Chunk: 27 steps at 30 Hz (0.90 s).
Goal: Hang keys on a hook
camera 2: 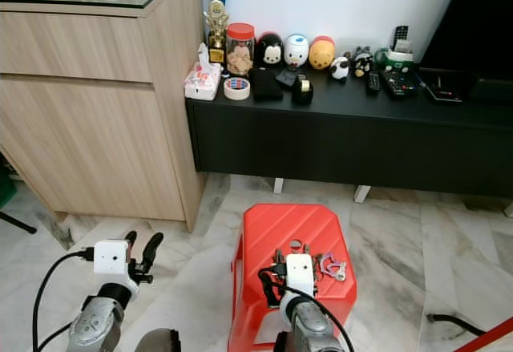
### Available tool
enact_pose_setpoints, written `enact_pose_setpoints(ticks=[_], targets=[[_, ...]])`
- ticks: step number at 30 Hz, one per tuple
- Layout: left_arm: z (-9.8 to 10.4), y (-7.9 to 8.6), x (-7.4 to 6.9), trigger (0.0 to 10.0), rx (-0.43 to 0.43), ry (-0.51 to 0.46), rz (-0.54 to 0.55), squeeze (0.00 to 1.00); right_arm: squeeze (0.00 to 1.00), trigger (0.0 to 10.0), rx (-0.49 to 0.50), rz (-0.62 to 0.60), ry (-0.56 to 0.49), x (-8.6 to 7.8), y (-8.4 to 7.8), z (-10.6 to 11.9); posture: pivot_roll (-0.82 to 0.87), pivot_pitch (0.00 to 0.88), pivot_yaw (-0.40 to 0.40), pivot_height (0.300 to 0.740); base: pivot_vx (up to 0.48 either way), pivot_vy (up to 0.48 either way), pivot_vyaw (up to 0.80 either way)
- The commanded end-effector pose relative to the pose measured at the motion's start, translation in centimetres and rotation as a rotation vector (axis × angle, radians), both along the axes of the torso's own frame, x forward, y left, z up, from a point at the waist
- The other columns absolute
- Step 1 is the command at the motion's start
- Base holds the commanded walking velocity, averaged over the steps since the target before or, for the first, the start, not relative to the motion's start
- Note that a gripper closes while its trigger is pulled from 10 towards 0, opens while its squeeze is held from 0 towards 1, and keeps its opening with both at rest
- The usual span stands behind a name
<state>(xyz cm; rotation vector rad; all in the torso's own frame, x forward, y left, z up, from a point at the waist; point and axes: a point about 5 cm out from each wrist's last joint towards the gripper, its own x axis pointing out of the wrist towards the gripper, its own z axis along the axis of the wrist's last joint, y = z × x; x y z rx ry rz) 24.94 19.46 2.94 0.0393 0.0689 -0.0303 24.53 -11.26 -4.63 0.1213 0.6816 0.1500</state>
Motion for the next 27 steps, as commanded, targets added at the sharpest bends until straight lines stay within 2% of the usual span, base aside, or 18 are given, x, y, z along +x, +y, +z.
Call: enact_pose_setpoints(ticks=[1, 4, 5, 6, 11, 18, 27], targets=[[0.1, -0.3, 0.1, 10.0, 0.002, 0.006, -0.014, 0.0, 0.0, 10.0, 0.013, -0.035, 0.029, -0.4, -0.4, -0.4, 0.03, 0.071, -0.109, 0.626, 0.0, 0.0, 0.0], [0.4, -0.3, 0.3, 10.0, 0.003, -0.003, -0.019, 0.0, 0.0, 10.0, 0.03, -0.058, 0.036, -0.5, -1.6, -0.5, 0.03, 0.079, -0.111, 0.626, 0.0, 0.0, 0.0], [0.6, -0.4, 0.6, 10.0, 0.005, -0.011, -0.024, 0.0, 0.0, 10.0, 0.011, -0.038, 0.051, -0.4, -3.0, -0.5, 0.04, 0.092, -0.11, 0.626, 0.0, 0.0, 0.0], [0.7, -0.4, 0.7, 10.0, 0.006, -0.013, -0.025, 0.0, 0.0, 10.0, 0.006, -0.033, 0.056, -0.4, -3.3, -0.5, 0.04, 0.092, -0.11, 0.626, 0.0, 0.0, 0.0], [1.6, -0.5, 0.9, 10.0, 0.003, -0.044, -0.028, 0.0, 0.0, 10.0, 0.017, -0.021, 0.057, -0.3, -3.7, -0.4, 0.05, 0.127, -0.116, 0.626, 0.0, 0.0, 0.0], [3.0, -0.9, 0.5, 10.0, -0.001, -0.095, -0.033, 0.0, 0.0, 10.0, 0.042, 0.022, -0.007, 1.1, -2.2, 0.7, 0.07, 0.186, -0.126, 0.626, 0.0, 0.0, 0.0], [4.5, -0.7, 0.2, 10.0, 0.0, -0.13, -0.024, 0.0, 0.0, 10.0, 0.099, 0.087, -0.118, 3.0, 0.0, 2.6, 0.09, 0.215, -0.132, 0.626, 0.0, 0.0, 0.0]])
